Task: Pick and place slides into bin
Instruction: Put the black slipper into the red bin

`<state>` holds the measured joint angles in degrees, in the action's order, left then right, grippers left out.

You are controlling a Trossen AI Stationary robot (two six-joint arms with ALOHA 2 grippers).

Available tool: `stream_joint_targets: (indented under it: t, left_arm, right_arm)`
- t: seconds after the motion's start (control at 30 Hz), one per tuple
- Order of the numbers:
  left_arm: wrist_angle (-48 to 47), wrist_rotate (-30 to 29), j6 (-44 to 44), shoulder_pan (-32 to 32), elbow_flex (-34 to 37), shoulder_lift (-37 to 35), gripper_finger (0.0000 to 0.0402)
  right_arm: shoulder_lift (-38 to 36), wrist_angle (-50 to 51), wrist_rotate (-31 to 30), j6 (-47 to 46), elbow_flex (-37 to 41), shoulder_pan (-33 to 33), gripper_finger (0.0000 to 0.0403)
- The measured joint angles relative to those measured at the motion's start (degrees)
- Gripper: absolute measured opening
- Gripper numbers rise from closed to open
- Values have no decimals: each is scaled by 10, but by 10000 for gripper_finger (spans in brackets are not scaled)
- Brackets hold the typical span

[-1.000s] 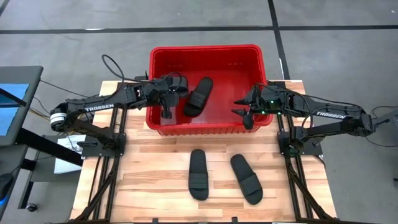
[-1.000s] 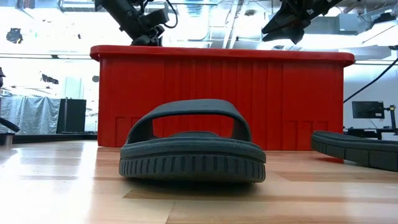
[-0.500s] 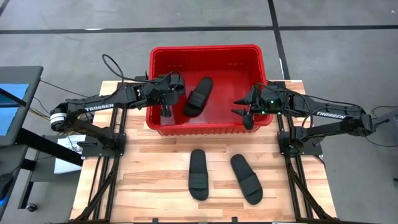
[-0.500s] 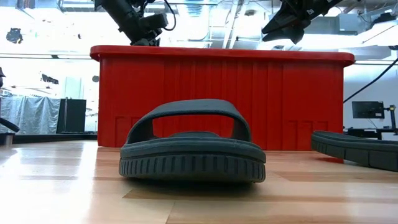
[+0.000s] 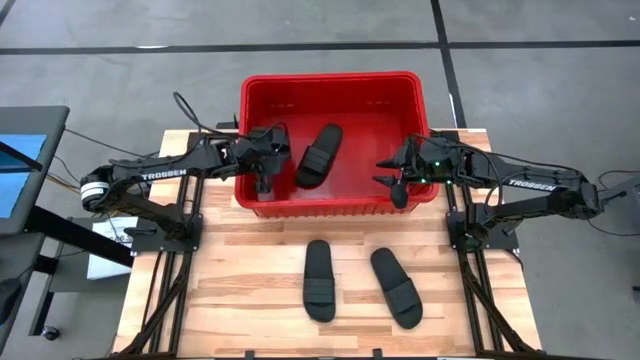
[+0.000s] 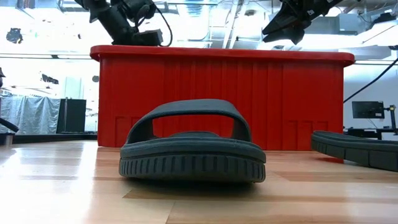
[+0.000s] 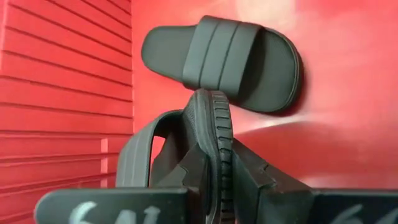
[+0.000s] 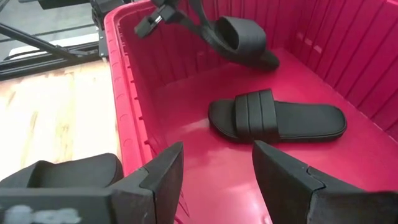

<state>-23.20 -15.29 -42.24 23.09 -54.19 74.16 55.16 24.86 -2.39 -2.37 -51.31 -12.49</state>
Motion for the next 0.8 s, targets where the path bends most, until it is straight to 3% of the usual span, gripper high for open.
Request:
stream_joint_targets:
  t: [0.8]
  left_arm:
    - [-36, 30, 21, 5, 0, 0, 28]
  right_arm:
    - [0, 0, 8, 24, 0, -16, 182]
